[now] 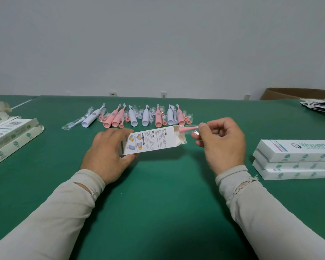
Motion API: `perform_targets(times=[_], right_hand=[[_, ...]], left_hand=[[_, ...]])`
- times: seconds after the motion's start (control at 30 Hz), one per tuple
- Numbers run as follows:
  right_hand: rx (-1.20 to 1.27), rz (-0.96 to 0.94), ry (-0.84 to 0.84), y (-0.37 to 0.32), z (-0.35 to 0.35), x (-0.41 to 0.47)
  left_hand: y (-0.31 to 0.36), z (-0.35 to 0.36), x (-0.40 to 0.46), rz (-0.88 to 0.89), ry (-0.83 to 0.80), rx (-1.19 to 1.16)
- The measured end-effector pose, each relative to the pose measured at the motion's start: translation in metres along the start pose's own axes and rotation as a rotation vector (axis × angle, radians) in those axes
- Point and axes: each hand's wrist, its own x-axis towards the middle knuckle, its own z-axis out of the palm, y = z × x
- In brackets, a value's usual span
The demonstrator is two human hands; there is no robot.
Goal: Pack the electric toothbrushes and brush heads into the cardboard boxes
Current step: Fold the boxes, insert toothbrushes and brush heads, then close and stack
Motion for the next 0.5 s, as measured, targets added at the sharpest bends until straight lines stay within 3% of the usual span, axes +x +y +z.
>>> perform_targets(times=[0.17,0.5], right_hand=[[-0.039,-0.117,-0.084,-0.006,0.003,-0.007],[0.037,0.081,0.063,0.004,-0.006,0.009]], left_hand=[[0.002,-0.001,0.000,0.014,0.006,0.026],[0.004,-0.001,-0.002,0.044,0.007,-0.068]])
